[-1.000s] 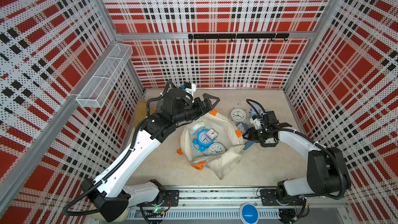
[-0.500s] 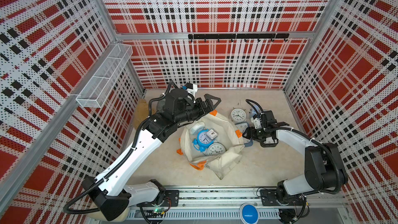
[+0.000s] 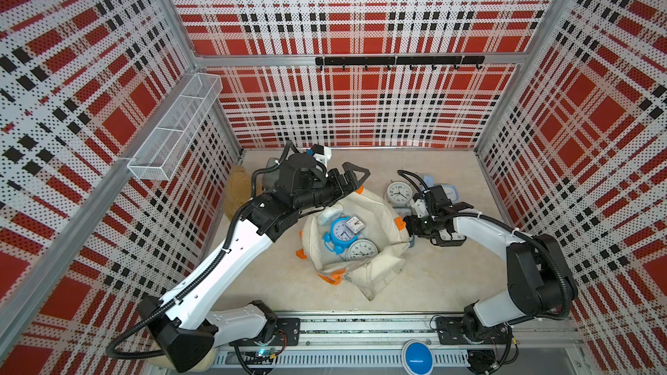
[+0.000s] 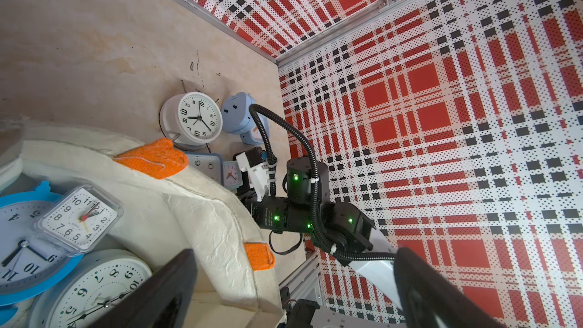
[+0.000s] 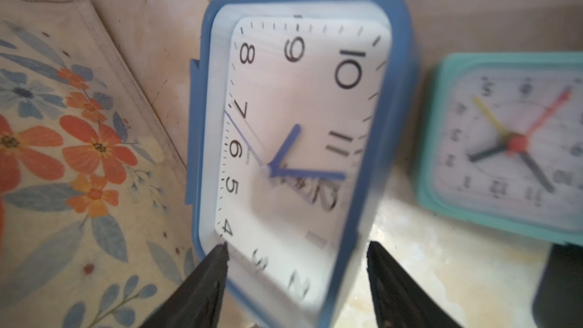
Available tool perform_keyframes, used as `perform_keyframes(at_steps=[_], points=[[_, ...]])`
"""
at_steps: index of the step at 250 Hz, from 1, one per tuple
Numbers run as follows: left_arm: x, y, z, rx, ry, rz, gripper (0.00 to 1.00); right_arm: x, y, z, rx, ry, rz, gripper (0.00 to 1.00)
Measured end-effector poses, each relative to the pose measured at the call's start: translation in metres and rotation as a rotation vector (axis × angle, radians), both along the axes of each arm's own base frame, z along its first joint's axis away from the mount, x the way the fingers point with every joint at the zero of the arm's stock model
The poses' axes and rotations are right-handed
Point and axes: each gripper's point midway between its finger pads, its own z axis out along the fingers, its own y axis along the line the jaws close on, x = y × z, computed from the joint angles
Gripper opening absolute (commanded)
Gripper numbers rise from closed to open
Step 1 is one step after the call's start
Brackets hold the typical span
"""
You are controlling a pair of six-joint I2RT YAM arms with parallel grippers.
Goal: Take the alarm clock out of the canvas bag
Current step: Place the alarm at the center of the board.
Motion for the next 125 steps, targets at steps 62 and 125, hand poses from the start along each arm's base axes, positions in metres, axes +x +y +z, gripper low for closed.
perform_keyframes(at_steps=[62, 125], points=[[-0.003, 0.003, 0.001, -0.005, -0.006, 0.001, 0.99, 0.000, -0.003, -0.002, -0.026, 0.017, -0.009, 0.76], [-0.023, -0.003, -0.022, 0.116, 0.027, -0.016, 0.99, -0.001, -0.018, 0.099, -0.042, -0.180, -0.060, 0.76]])
